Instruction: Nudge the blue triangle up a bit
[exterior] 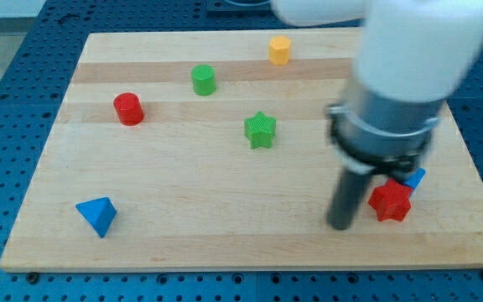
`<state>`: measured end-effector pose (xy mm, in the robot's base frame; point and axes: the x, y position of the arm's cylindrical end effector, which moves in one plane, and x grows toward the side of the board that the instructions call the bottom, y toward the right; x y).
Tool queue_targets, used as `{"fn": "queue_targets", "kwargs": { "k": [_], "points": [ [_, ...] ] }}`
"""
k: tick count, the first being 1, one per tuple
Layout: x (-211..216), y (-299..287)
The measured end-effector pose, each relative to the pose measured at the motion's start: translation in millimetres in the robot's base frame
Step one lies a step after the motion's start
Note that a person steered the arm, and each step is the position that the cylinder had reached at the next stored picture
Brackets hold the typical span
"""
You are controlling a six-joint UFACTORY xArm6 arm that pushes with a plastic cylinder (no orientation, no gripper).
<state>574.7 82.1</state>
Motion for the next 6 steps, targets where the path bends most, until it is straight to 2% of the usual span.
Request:
{"fn": "queue_targets", "kwargs": {
  "k": [2,3,5,6],
  "points": [
    [1,-166],
    [42,-205],
    [12,-319],
    [13,-310]
  ]
}}
